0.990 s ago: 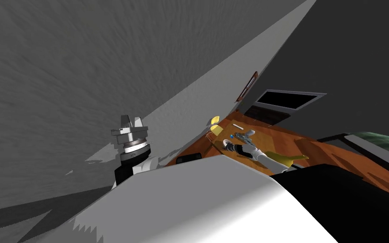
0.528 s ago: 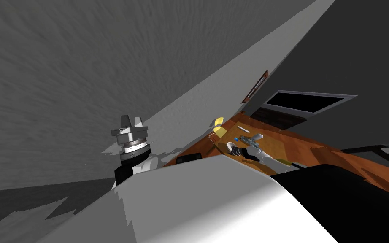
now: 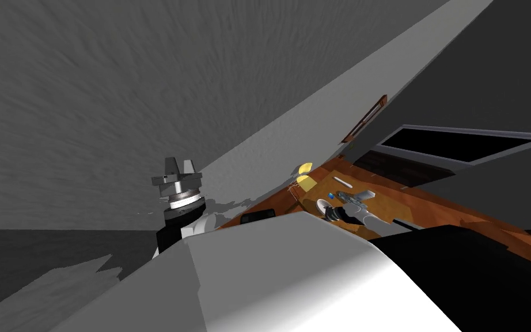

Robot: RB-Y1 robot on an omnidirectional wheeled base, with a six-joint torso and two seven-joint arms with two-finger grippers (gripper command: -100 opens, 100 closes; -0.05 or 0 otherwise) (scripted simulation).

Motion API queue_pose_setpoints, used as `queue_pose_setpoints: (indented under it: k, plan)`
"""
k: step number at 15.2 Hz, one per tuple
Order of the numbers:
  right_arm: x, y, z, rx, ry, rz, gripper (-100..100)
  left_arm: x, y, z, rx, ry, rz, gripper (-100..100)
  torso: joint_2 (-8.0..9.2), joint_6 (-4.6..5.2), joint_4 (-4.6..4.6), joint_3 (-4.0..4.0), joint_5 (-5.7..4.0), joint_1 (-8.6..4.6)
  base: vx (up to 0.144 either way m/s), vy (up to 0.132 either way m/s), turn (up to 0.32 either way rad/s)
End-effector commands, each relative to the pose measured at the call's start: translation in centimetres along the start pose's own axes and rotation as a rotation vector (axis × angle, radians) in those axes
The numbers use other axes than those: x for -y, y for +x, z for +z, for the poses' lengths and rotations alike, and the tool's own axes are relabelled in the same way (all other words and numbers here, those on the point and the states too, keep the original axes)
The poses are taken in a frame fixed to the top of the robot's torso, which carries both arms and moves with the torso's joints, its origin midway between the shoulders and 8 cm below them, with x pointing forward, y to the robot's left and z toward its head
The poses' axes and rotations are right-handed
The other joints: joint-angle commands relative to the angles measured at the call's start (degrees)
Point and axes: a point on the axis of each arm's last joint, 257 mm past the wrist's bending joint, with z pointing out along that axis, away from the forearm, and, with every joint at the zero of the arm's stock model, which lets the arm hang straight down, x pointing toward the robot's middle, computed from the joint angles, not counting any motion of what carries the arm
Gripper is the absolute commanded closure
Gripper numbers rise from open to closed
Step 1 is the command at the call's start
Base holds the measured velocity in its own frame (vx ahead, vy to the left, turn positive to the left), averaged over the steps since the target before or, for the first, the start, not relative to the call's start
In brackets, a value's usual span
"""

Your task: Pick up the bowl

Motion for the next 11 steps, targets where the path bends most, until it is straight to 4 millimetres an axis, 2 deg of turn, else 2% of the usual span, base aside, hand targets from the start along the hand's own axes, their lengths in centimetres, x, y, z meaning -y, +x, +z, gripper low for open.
queue_pose_setpoints:
  k: [1, 2, 3, 6, 7, 8, 9, 11]
  plan:
    - [-0.4, 1.7, -0.3, -0.042, -0.012, -0.014, -100, 0.0, 0.0, 0.0, 0.0, 0.0, 0.0, 0, 0.0, 0.0, 0.0, 0.0, 0.0, 0.0, 0.027, 0.044, 0.1]
    - [-0.2, 0.8, -0.2, -0.02, -0.006, -0.007, -100, 0.0, 0.0, 0.0, 0.0, 0.0, 0.0, 0, -0.01, 0.01, 0.0, 0.0, 0.0, -0.01, 0.018, 0.023, 0.031]
    - [-1.5, 1.0, 1.0, -0.024, -0.008, 0.002, -100, 0.0, 0.0, 0.0, 0.0, 0.0, 0.0, 0, 0.01, 0.02, 0.0, 0.0, -0.01, -0.06, 0.016, -0.027, 0.057]
    - [-2.1, 1.0, 1.4, -0.024, -0.008, 0.006, -100, 0.0, 0.0, 0.0, 0.0, 0.0, 0.0, 0, 0.05, 0.02, 0.01, 0.03, -0.1, -0.43, 0.009, -0.061, 0.049]
    - [-2.9, 1.0, 2.1, -0.024, -0.008, 0.011, -100, 0.0, 0.0, 0.0, 0.0, 0.0, 0.0, 0, 0.06, 0.03, 0.01, 0.03, -0.11, -0.44, 0.01, -0.061, 0.044]
    - [-2.2, 0.9, 1.6, -0.023, -0.008, 0.01, -100, 0.0, 0.0, 0.0, 0.0, 0.0, 0.0, 0, 0.05, 0.02, 0.01, 0.03, -0.12, -0.47, 0.006, -0.04, 0.029]
    - [-2.3, 1.0, 1.7, -0.024, -0.008, 0.009, 100, 0.0, 0.0, 0.0, 0.0, 0.0, 0.0, 0, 0.06, 0.03, 0.01, 0.03, -0.1, -0.42, 0.003, -0.015, 0.004]
    - [-2.3, 1.0, 1.7, -0.024, -0.008, 0.008, 100, 0.0, 0.0, 0.0, 0.0, 0.0, 0.0, 0, 0.09, 0.03, 0.02, 0.05, -0.07, -0.29, 0.001, -0.004, 0.001]
